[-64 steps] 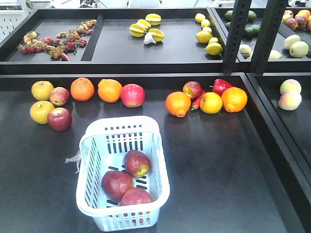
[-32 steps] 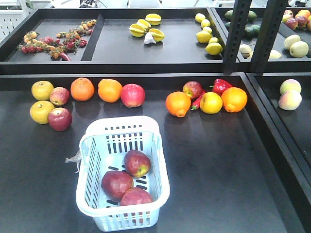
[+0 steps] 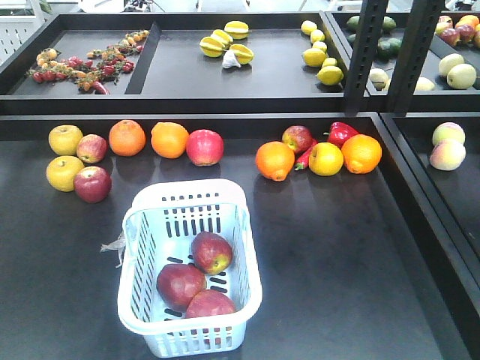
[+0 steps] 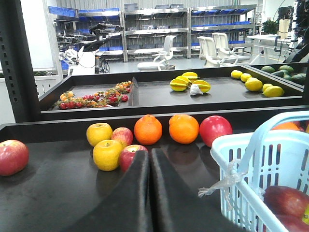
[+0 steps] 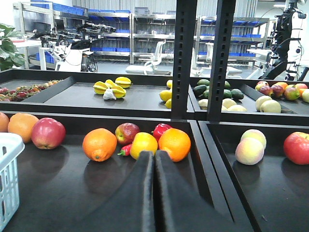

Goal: Pick three apples into basket with both arms

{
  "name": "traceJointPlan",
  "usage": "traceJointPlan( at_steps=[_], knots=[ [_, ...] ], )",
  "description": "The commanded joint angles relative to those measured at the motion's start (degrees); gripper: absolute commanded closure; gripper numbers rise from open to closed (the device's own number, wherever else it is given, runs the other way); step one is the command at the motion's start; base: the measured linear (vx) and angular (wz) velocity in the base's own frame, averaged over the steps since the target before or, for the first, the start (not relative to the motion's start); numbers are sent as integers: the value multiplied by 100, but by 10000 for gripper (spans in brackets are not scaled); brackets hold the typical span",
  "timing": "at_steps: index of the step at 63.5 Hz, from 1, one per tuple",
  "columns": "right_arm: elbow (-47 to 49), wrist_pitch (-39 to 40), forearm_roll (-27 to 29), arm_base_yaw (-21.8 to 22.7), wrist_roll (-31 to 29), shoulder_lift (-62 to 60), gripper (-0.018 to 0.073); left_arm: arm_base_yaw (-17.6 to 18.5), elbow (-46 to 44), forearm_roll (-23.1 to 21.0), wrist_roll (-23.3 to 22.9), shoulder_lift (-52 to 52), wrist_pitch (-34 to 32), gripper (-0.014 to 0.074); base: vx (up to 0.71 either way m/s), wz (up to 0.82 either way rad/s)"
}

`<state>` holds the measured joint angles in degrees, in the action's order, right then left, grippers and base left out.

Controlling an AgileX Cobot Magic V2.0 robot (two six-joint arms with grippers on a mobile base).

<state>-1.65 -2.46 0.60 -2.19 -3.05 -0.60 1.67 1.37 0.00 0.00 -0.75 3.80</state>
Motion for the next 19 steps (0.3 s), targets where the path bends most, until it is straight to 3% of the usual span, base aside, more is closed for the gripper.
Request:
traceJointPlan(
  at_steps=[1,19],
  knots=[
    [-86,401,-60,39,-6,-63,568,-1,134,0,-75,-78,-417,603,0,0],
    [-86,401,-60,39,-6,-63,568,-1,134,0,-75,-78,-417,603,0,0]
  ],
)
